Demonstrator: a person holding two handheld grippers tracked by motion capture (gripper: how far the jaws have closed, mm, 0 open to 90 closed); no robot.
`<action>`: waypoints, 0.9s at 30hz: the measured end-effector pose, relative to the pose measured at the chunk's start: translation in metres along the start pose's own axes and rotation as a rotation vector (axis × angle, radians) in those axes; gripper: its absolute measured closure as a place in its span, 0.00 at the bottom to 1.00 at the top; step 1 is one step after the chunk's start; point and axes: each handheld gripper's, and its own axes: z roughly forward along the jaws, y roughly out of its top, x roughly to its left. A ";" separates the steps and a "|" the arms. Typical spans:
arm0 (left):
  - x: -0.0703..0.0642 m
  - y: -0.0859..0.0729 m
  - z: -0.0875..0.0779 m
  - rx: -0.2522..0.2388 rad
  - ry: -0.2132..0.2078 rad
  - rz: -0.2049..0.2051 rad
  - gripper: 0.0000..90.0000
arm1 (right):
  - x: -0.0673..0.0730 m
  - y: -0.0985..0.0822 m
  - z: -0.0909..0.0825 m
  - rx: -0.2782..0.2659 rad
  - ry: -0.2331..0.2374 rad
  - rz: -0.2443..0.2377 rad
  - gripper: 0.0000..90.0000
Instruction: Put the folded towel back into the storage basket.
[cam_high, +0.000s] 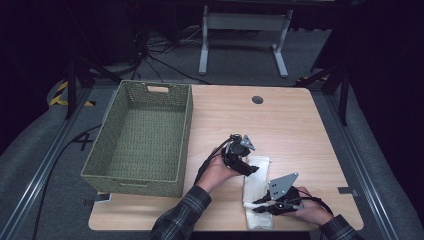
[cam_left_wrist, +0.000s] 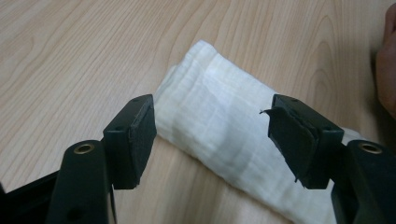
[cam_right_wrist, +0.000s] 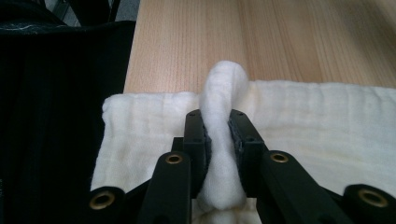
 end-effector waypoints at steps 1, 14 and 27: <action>0.002 0.002 0.002 0.004 0.001 0.005 0.36 | 0.000 0.000 0.000 0.000 0.001 0.001 0.88; 0.012 0.011 0.037 0.069 -0.041 0.063 0.33 | -0.001 -0.001 -0.001 0.001 0.005 0.004 0.88; 0.004 0.002 0.032 0.109 -0.037 0.099 0.51 | -0.003 -0.001 -0.001 0.002 0.021 0.015 0.88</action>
